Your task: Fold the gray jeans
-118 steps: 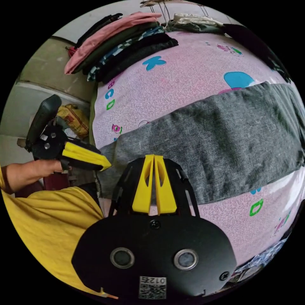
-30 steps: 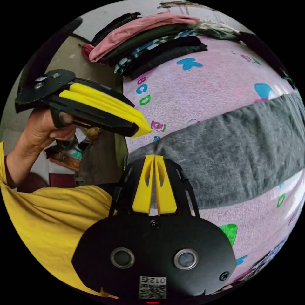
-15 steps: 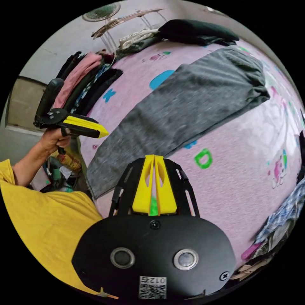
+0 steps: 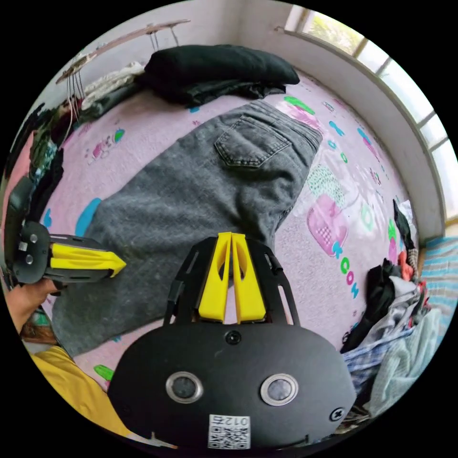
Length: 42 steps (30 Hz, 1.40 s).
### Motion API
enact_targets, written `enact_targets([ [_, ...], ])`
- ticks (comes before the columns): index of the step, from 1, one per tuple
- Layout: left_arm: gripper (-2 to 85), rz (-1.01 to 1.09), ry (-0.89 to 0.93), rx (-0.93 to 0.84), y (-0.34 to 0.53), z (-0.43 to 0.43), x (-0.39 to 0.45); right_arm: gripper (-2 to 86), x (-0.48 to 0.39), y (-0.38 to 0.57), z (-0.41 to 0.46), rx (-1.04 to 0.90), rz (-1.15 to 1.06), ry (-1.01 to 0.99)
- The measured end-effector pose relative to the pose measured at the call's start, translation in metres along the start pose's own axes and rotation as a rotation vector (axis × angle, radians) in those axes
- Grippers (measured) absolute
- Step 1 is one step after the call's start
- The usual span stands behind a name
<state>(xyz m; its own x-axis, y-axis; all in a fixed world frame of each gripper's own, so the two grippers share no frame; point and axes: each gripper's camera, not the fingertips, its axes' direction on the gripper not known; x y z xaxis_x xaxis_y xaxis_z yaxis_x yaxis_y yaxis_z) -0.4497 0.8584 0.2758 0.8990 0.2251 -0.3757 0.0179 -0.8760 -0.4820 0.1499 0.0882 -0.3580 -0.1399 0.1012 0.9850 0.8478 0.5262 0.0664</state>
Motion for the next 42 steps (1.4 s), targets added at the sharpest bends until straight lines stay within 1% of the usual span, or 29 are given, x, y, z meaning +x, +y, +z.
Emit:
enact_targets([
  [2, 0.4, 0.013, 0.018, -0.020, -0.013, 0.010, 0.007, 0.0, 0.002, 0.000, 0.005, -0.096, -0.084, 0.075],
  [3, 0.4, 0.015, 0.007, -0.013, -0.015, 0.010, 0.008, 0.1, 0.005, 0.007, 0.001, -0.094, -0.116, 0.070],
  [4, 0.4, 0.020, -0.008, 0.009, -0.018, 0.009, 0.011, 0.1, 0.012, 0.016, -0.009, -0.042, -0.097, 0.044],
  [5, 0.4, 0.028, -0.023, 0.021, -0.020, 0.008, 0.014, 0.1, 0.016, 0.020, -0.013, -0.022, -0.071, 0.022],
  [7, 0.4, 0.045, -0.042, 0.038, -0.022, 0.006, 0.017, 0.0, 0.043, 0.037, -0.026, 0.061, 0.108, -0.131],
  [9, 0.4, 0.045, -0.042, 0.047, -0.025, 0.001, 0.018, 0.0, 0.060, 0.044, -0.034, 0.094, 0.213, -0.231],
  [11, 0.4, 0.002, -0.038, 0.126, -0.024, -0.015, 0.014, 0.0, 0.064, 0.043, -0.045, 0.096, 0.237, -0.250],
  [13, 0.3, -0.058, -0.059, 0.139, -0.022, -0.021, 0.003, 0.0, 0.054, 0.033, -0.068, 0.089, 0.194, -0.166],
  [14, 0.3, -0.092, -0.039, 0.131, -0.022, -0.021, -0.006, 0.0, 0.048, 0.031, -0.075, 0.098, 0.169, -0.130],
  [15, 0.3, -0.104, -0.021, 0.129, -0.021, -0.021, -0.010, 0.0, 0.034, 0.026, -0.090, 0.127, 0.107, -0.067],
  [16, 0.3, -0.130, 0.002, 0.130, -0.021, -0.022, -0.017, 0.0, 0.020, 0.022, -0.104, 0.159, 0.040, -0.058],
  [17, 0.3, -0.151, -0.004, 0.140, -0.020, -0.025, -0.023, 0.0, 0.013, 0.020, -0.110, 0.177, 0.005, -0.073],
  [19, 0.3, -0.166, -0.019, 0.173, -0.019, -0.032, -0.028, 0.0, -0.014, 0.008, -0.134, 0.236, -0.119, -0.180],
  [21, 0.3, -0.175, -0.025, 0.205, -0.019, -0.038, -0.032, 0.0, -0.032, -0.006, -0.146, 0.255, -0.177, -0.231],
  [24, 0.3, -0.206, -0.015, 0.198, -0.027, -0.040, -0.043, 0.0, -0.057, -0.037, -0.151, 0.211, -0.248, -0.331],
  [25, 0.3, -0.224, 0.008, 0.184, -0.030, -0.038, -0.050, 0.0, -0.067, -0.050, -0.149, 0.167, -0.285, -0.388],
  [27, 0.3, -0.244, 0.056, 0.150, -0.035, -0.033, -0.059, 0.0, -0.077, -0.066, -0.141, 0.096, -0.304, -0.425],
  [28, 0.3, -0.252, 0.074, 0.154, -0.036, -0.033, -0.064, 0.0, -0.077, -0.074, -0.138, 0.072, -0.297, -0.433],
  [29, 0.4, -0.257, 0.083, 0.156, -0.036, -0.035, -0.068, 0.0, -0.073, -0.077, -0.142, 0.102, -0.285, -0.461],
  [31, 0.4, -0.249, 0.084, 0.167, -0.036, -0.037, -0.072, 0.0, -0.051, -0.091, -0.141, 0.094, -0.197, -0.580],
  [32, 0.4, -0.246, 0.087, 0.179, -0.036, -0.039, -0.074, 0.0, -0.047, -0.093, -0.140, 0.091, -0.187, -0.611],
  [34, 0.4, -0.249, 0.102, 0.182, -0.036, -0.042, -0.080, 0.0, -0.029, -0.095, -0.139, 0.085, -0.061, -0.721],
  [35, 0.4, -0.260, 0.120, 0.164, -0.039, -0.044, -0.085, 0.0, -0.025, -0.094, -0.140, 0.088, -0.029, -0.745],
  [36, 0.4, -0.263, 0.126, 0.157, -0.040, -0.046, -0.088, 0.1, -0.016, -0.092, -0.144, 0.106, 0.004, -0.800],
  [37, 0.4, -0.254, 0.133, 0.194, -0.041, -0.054, -0.091, 0.1, -0.005, -0.089, -0.151, 0.146, 0.025, -0.832],
  [38, 0.4, -0.245, 0.133, 0.252, -0.042, -0.064, -0.094, 0.1, 0.001, -0.087, -0.156, 0.173, 0.040, -0.826],
  [39, 0.4, -0.243, 0.127, 0.274, -0.043, -0.069, -0.096, 0.1, 0.015, -0.083, -0.164, 0.216, 0.085, -0.780],
  [41, 0.4, -0.235, 0.099, 0.316, -0.054, -0.080, -0.104, 0.2, 0.034, -0.081, -0.173, 0.240, 0.162, -0.644],
  [42, 0.3, -0.233, 0.101, 0.313, -0.058, -0.081, -0.106, 0.2, 0.043, -0.081, -0.176, 0.228, 0.183, -0.544],
])
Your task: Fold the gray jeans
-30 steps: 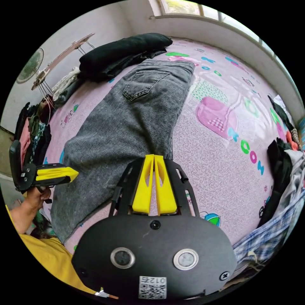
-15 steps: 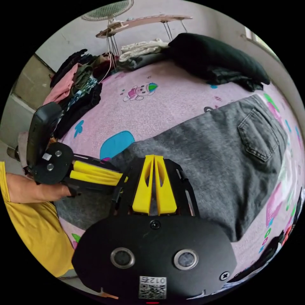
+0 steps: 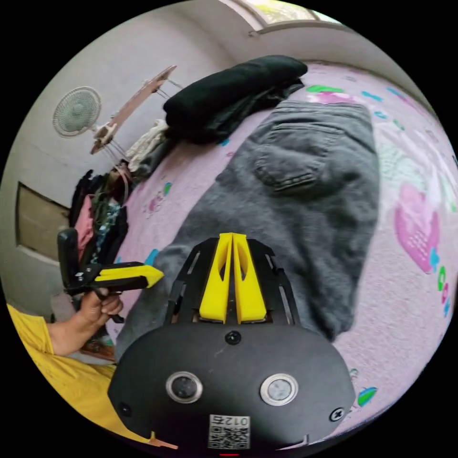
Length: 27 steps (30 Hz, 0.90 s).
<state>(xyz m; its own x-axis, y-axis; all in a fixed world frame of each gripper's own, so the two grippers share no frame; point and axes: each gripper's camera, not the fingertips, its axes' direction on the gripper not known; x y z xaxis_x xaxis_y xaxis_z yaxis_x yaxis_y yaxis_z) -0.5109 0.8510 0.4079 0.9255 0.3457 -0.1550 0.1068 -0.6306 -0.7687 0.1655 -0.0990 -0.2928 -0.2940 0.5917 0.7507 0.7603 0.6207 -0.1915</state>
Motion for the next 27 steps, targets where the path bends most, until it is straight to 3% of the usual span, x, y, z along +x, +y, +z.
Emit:
enact_targets([
  [5, 0.1, -0.012, -0.052, -0.117, -0.023, 0.020, -0.016, 0.0, 0.007, -0.005, -0.009, -0.097, -0.061, 0.199],
  [10, -0.1, -0.004, 0.035, 0.001, -0.006, 0.009, -0.039, 0.0, 0.004, -0.011, -0.015, -0.100, -0.005, 0.164],
  [13, -0.1, 0.021, 0.105, 0.088, 0.006, 0.004, -0.056, 0.1, -0.029, -0.033, -0.018, -0.018, -0.132, 0.342],
  [18, -0.2, -0.067, 0.326, 0.089, 0.010, 0.001, -0.094, 0.1, -0.065, -0.100, 0.004, 0.024, -0.259, 0.542],
  [21, -0.2, -0.054, 0.292, 0.089, 0.012, -0.004, -0.096, 0.0, -0.077, -0.129, 0.035, -0.013, -0.313, 0.629],
  [24, -0.2, -0.057, 0.299, 0.089, 0.016, -0.008, -0.102, -0.1, -0.068, -0.138, 0.076, -0.184, -0.353, 0.736],
  [27, -0.2, -0.052, 0.292, 0.089, 0.020, -0.011, -0.106, -0.1, -0.067, -0.137, 0.080, -0.144, -0.356, 0.719],
])
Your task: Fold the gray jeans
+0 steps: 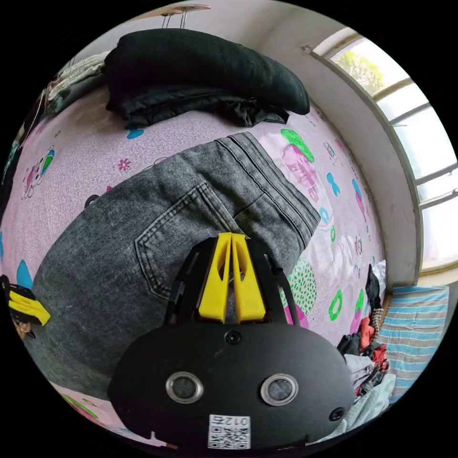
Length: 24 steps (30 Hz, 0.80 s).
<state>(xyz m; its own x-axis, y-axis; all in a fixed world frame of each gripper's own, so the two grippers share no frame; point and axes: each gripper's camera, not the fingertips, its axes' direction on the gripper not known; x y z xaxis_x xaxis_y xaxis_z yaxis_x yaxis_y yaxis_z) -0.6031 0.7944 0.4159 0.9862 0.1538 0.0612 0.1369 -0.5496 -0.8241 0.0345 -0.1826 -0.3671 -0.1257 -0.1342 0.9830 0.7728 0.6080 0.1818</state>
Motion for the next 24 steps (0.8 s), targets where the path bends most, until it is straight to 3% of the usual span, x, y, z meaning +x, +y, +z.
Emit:
enact_targets([
  [7, -0.2, -0.005, 0.009, -0.001, 0.011, -0.008, -0.009, -0.1, 0.032, 0.011, 0.004, 0.014, 0.326, -0.255],
  [13, -0.2, -0.012, 0.019, -0.002, 0.024, -0.011, -0.016, -0.1, 0.007, 0.078, -0.053, 0.039, 0.186, -0.397],
  [18, 0.0, -0.007, 0.002, -0.020, 0.034, -0.012, -0.016, -0.1, -0.051, 0.162, -0.069, -0.029, 0.033, -0.320],
  [21, 0.2, 0.042, -0.123, -0.091, 0.037, -0.015, 0.010, -0.1, -0.072, 0.193, -0.045, -0.130, -0.034, -0.186],
  [24, 0.2, 0.163, -0.114, -0.187, 0.055, -0.016, 0.045, -0.1, -0.063, 0.205, -0.037, -0.123, 0.108, -0.200],
])
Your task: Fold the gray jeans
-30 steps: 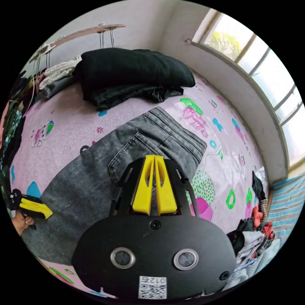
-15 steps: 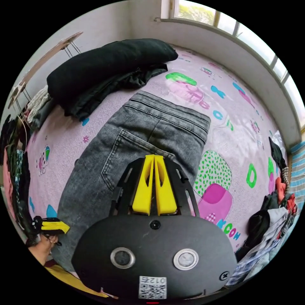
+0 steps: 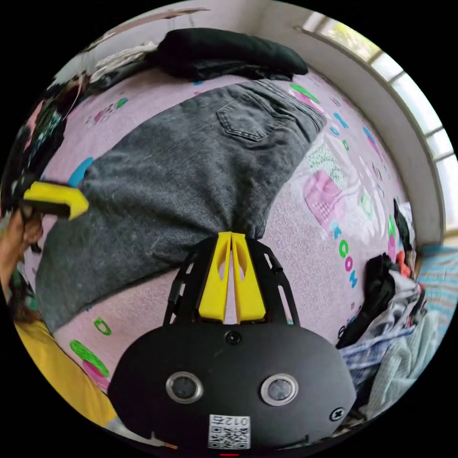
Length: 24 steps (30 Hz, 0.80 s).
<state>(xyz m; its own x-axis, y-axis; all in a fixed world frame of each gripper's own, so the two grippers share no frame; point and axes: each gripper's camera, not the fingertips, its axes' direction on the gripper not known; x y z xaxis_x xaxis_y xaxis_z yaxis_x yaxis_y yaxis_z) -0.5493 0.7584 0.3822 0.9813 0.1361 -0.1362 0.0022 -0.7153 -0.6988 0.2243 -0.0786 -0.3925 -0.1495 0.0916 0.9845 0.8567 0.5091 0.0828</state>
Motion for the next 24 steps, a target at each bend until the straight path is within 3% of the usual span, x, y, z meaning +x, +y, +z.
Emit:
enact_targets([
  [2, 0.2, 0.062, -0.076, -0.063, 0.024, -0.003, 0.021, -0.1, 0.001, 0.001, -0.006, 0.018, 0.119, -0.007],
  [4, 0.2, 0.043, -0.137, -0.098, 0.048, -0.005, 0.027, -0.1, -0.024, 0.009, -0.017, 0.111, 0.078, -0.097],
  [9, 0.3, -0.067, -0.143, -0.210, 0.119, 0.001, 0.024, 0.0, -0.066, 0.031, 0.022, -0.012, -0.006, -0.014],
  [12, 0.3, -0.100, -0.137, -0.296, 0.165, 0.013, 0.024, 0.0, -0.050, 0.056, 0.030, 0.030, 0.080, -0.044],
  [14, 0.2, -0.120, -0.100, -0.243, 0.195, 0.011, 0.028, 0.0, -0.037, 0.064, 0.038, -0.025, 0.139, -0.067],
  [18, 0.2, -0.100, -0.069, -0.245, 0.205, 0.002, 0.029, 0.0, -0.034, 0.072, 0.034, 0.081, 0.144, -0.111],
  [20, 0.2, -0.078, -0.179, -0.201, 0.200, -0.010, 0.028, 0.0, -0.044, 0.068, 0.040, 0.109, 0.099, -0.176],
  [24, 0.2, -0.126, -0.210, -0.325, 0.216, 0.003, 0.011, 0.0, -0.059, 0.068, 0.091, -0.033, 0.017, -0.216],
])
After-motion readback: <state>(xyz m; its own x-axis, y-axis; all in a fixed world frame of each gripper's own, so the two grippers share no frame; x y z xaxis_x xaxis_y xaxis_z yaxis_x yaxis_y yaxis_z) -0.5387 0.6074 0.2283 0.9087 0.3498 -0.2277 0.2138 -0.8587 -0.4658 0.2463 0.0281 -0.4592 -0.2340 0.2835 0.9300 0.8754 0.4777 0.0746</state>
